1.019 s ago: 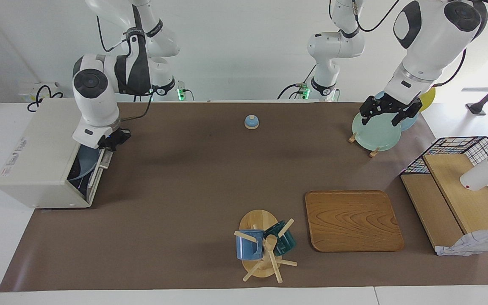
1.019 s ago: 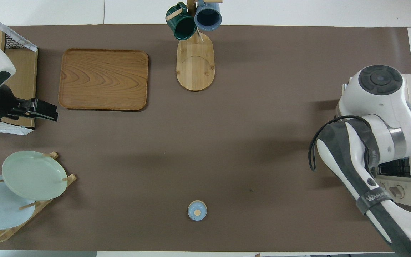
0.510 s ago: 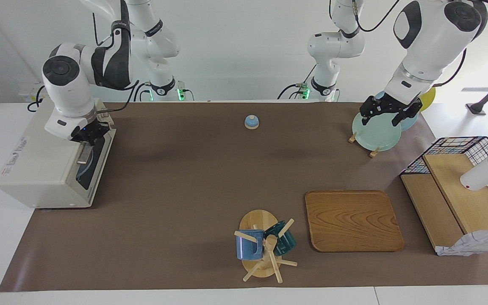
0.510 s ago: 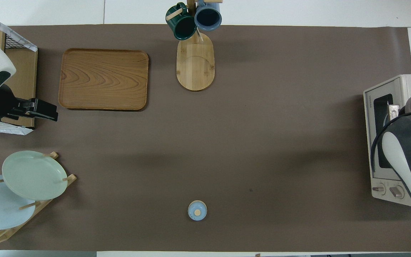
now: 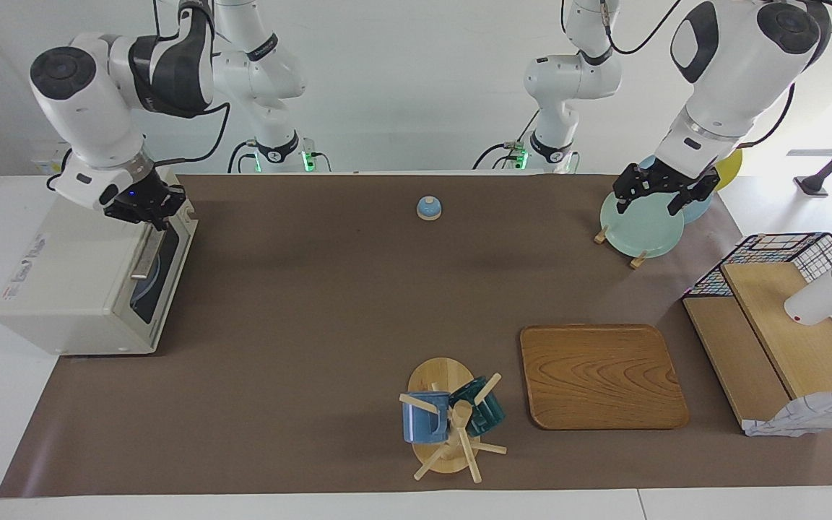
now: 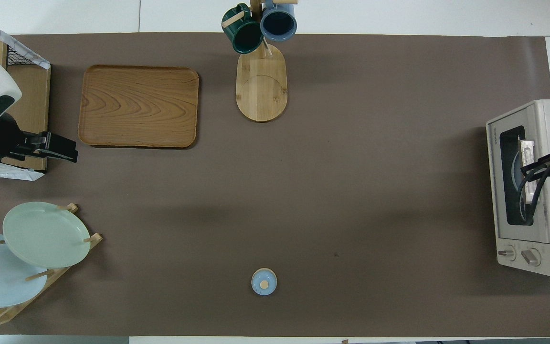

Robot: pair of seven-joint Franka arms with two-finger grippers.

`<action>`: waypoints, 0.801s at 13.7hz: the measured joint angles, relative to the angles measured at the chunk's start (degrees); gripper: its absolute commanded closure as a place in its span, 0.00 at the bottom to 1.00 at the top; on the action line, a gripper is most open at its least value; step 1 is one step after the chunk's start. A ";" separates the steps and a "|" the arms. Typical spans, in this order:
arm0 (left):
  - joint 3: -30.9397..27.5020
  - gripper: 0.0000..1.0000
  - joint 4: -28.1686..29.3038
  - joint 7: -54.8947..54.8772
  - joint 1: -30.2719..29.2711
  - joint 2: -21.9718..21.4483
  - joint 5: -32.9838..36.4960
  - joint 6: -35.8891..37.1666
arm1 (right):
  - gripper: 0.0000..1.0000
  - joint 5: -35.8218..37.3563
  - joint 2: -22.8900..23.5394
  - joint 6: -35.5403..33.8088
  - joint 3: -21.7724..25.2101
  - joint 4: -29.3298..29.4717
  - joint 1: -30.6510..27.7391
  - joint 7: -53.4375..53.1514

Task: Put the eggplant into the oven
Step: 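Push the oven door closed with the right gripper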

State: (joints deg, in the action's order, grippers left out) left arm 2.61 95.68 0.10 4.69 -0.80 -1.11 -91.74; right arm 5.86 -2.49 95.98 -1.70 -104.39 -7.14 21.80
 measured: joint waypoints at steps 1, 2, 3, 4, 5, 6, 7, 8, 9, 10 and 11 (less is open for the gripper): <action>0.00 0.00 0.00 0.00 0.00 0.00 0.00 0.00 | 0.00 -1.32 0.01 -0.44 -0.10 1.23 0.04 -2.66; 0.00 0.00 0.00 0.00 0.00 0.00 0.00 0.00 | 0.00 -1.83 0.08 -0.49 -0.30 2.09 0.06 -5.40; 0.00 0.00 0.00 0.00 0.00 0.00 0.00 0.00 | 0.00 -2.11 0.38 -0.49 -0.61 2.95 0.07 -7.87; 0.00 0.00 0.00 0.00 0.00 0.00 0.00 0.00 | 0.00 -2.17 0.88 -0.50 -1.02 3.99 0.08 -9.85; 0.00 0.00 0.00 0.00 0.00 0.00 0.00 0.00 | 0.00 -2.17 1.41 -0.67 -1.36 4.92 0.10 -11.39; 0.00 0.00 0.00 0.00 0.00 0.00 0.00 0.00 | 0.00 -2.25 1.96 -1.49 -1.55 5.73 0.36 -12.32; 0.00 0.00 0.00 0.00 0.00 0.00 0.00 0.00 | 0.00 -2.37 2.56 -2.71 -1.02 6.43 1.83 -13.13; 0.00 0.00 0.00 0.00 0.00 0.00 0.00 0.00 | 0.00 -2.37 3.01 -3.83 1.25 6.98 5.36 -14.48; 0.00 0.00 0.00 0.00 0.00 0.00 0.00 0.00 | 0.00 -2.37 3.26 -3.99 4.04 7.23 9.12 -15.61; 0.00 0.00 0.00 0.00 0.00 0.00 0.00 0.00 | 0.00 -2.37 3.35 -4.00 5.75 7.32 11.35 -16.16; 0.00 0.00 0.00 0.00 0.00 0.00 0.00 0.00 | 0.00 -2.37 3.35 -4.15 6.36 7.32 11.86 -16.40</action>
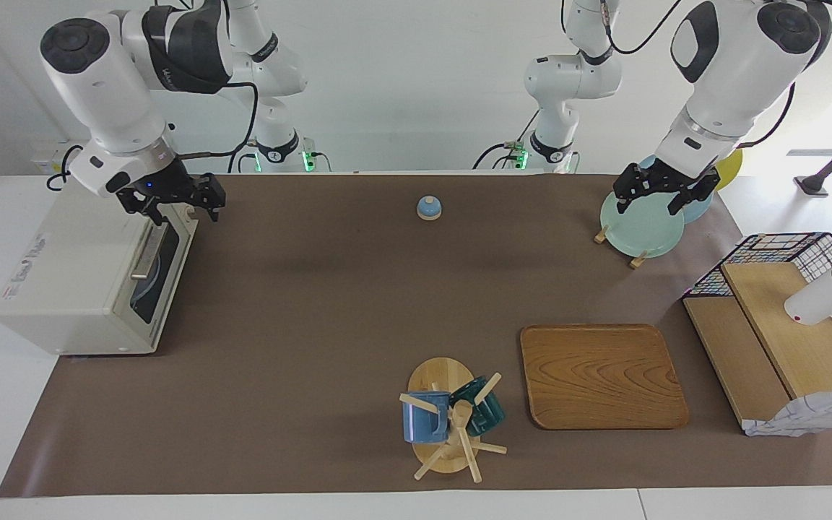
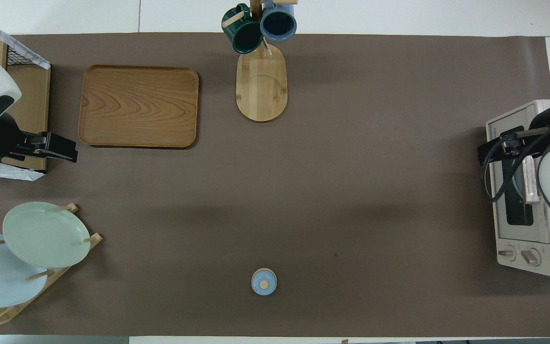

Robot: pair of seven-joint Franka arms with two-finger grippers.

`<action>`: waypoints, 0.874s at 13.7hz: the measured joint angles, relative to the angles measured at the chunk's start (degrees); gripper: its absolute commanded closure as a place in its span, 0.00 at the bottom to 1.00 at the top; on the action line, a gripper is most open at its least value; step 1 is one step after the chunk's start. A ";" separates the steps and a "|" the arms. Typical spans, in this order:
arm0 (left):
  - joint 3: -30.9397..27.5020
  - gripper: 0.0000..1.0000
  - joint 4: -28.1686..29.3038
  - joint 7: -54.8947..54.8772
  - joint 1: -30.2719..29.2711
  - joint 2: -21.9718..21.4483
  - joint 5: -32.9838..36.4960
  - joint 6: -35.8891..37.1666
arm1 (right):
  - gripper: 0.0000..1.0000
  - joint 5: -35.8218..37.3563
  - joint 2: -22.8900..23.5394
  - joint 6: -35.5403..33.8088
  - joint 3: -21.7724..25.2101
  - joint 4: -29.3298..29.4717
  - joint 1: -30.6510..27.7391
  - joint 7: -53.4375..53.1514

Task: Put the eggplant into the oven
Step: 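Push the oven door closed with the right gripper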

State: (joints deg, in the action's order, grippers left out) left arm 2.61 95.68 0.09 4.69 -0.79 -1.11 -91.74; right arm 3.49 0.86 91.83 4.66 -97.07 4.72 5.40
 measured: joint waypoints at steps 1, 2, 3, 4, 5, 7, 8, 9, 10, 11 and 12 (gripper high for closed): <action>0.00 0.00 0.00 0.00 0.00 0.00 0.00 0.00 | 0.00 0.00 -0.01 -0.40 0.39 0.00 -0.06 0.00; 0.00 0.00 0.00 0.00 0.00 0.00 0.00 0.00 | 0.00 0.00 -0.04 -0.76 0.71 -0.02 -0.23 0.00; 0.00 0.00 0.00 0.00 0.00 0.00 0.00 0.00 | 0.00 0.00 -0.13 -0.99 0.85 -0.10 -0.44 0.00; 0.00 0.00 0.00 0.00 0.00 0.00 0.00 0.00 | 0.00 0.00 -0.28 -1.12 0.92 -0.23 -0.56 0.00; 0.00 0.00 0.00 0.00 0.00 0.00 0.00 0.00 | 0.00 0.00 -0.39 -1.12 0.96 -0.26 -0.64 0.00; 0.00 0.00 0.00 0.00 0.00 0.00 0.00 0.00 | 0.00 0.00 -0.48 -1.12 0.98 -0.26 -1.29 0.00; 0.00 0.00 0.00 0.00 0.00 0.00 0.00 0.00 | 0.00 0.00 -0.49 -1.12 1.02 -0.26 -1.85 0.00; 0.00 0.00 0.00 0.00 0.00 0.00 0.00 0.00 | 0.00 0.00 -0.50 -1.12 1.05 -0.26 -2.44 0.00; 0.00 0.00 0.00 0.00 0.00 0.00 0.00 0.00 | 0.00 0.00 -0.51 -1.01 1.07 -0.26 -2.90 0.00; 0.00 0.00 0.00 0.00 0.00 0.00 0.00 0.00 | 0.00 0.00 -0.52 -0.75 1.09 -0.22 -3.10 0.00; 0.00 0.00 0.00 0.00 0.00 0.00 0.00 0.00 | 0.00 0.00 -0.53 -0.71 1.11 -0.12 -3.13 0.00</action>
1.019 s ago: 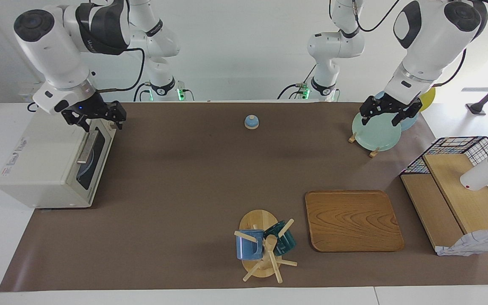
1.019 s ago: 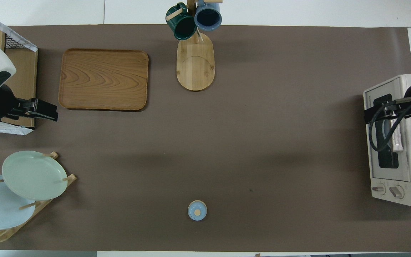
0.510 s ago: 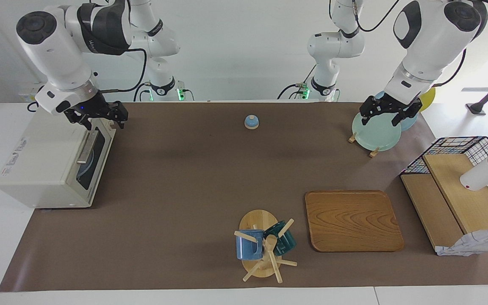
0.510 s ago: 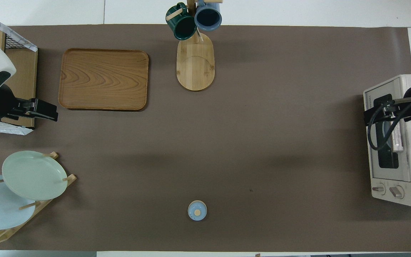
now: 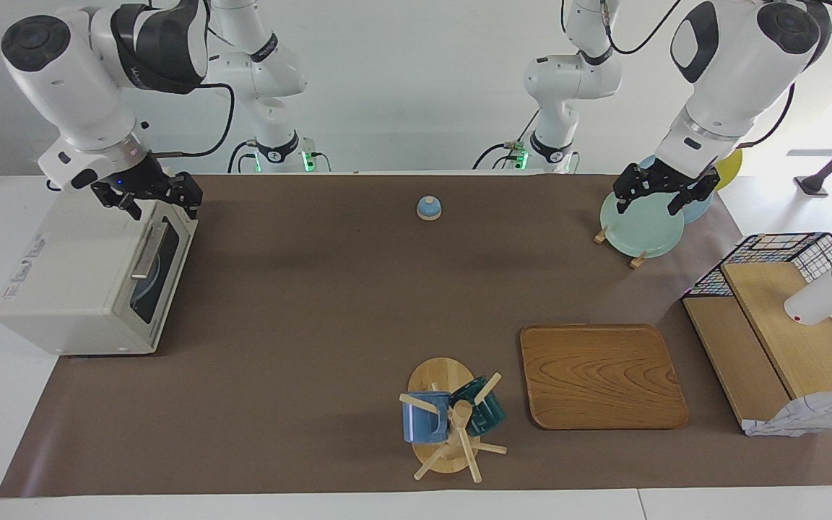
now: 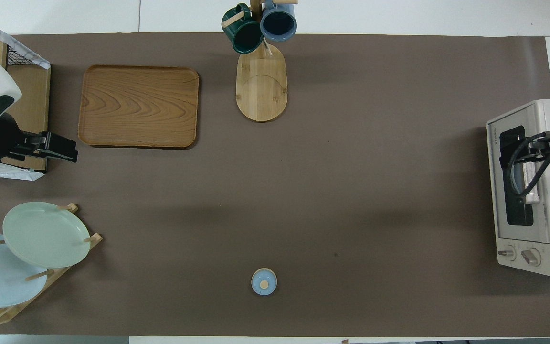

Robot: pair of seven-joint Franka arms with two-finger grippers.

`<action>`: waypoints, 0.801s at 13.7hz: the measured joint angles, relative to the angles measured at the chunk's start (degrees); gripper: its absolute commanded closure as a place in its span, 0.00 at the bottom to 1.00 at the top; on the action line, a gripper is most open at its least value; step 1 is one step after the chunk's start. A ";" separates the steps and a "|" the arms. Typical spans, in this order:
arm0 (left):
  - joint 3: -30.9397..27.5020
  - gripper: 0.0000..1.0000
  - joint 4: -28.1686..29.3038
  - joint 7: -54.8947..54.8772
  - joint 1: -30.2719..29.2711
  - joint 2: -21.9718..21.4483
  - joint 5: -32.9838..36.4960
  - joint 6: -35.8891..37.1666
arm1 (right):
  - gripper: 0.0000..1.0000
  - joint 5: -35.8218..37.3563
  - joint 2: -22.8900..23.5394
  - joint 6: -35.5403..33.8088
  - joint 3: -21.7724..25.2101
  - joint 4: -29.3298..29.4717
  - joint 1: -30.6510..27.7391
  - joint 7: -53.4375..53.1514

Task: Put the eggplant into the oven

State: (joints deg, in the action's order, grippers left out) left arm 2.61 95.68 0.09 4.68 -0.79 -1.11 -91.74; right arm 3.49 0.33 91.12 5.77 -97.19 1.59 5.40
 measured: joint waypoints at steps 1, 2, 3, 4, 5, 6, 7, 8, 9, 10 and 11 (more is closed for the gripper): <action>0.00 0.00 0.00 0.00 0.00 0.00 0.00 0.00 | 0.00 0.00 -0.07 0.00 0.03 0.06 -0.01 0.00; 0.00 0.00 0.00 0.00 0.00 0.00 0.00 0.00 | 0.00 0.00 -0.21 -0.01 0.08 0.06 -0.01 0.00; 0.00 0.00 0.00 0.00 0.00 0.00 0.00 0.00 | 0.00 0.00 -0.41 -0.02 0.11 0.07 -0.03 0.00; 0.00 0.00 0.00 0.00 0.00 0.00 0.00 0.00 | 0.00 0.00 -0.72 -0.05 0.11 0.07 0.01 0.00; 0.00 0.00 0.00 0.00 0.00 0.00 0.00 0.00 | 0.00 -0.01 -1.14 -0.11 0.10 0.07 0.17 0.00; 0.00 0.00 0.00 0.00 0.00 0.00 0.00 0.00 | 0.00 -0.04 -1.60 -0.15 0.08 0.07 0.36 0.00; 0.00 0.00 0.00 0.00 0.00 0.00 0.00 0.00 | 0.00 -0.28 -1.95 -0.15 0.04 0.07 0.46 0.00; 0.00 0.00 0.00 0.00 0.00 0.00 0.00 0.00 | 0.00 -1.02 -2.15 -0.15 0.04 0.07 0.47 0.00; 0.00 0.00 0.00 0.00 0.00 0.00 0.00 0.00 | 0.00 -1.55 -2.21 -0.15 0.04 0.07 0.43 0.00; 0.00 0.00 0.00 0.00 0.00 0.00 0.00 0.00 | 0.00 -1.86 -2.20 -0.15 0.04 0.05 0.37 0.00; 0.00 0.00 0.00 0.00 0.00 0.00 0.00 0.00 | 0.00 -1.99 -2.20 -0.13 0.04 0.05 0.33 0.00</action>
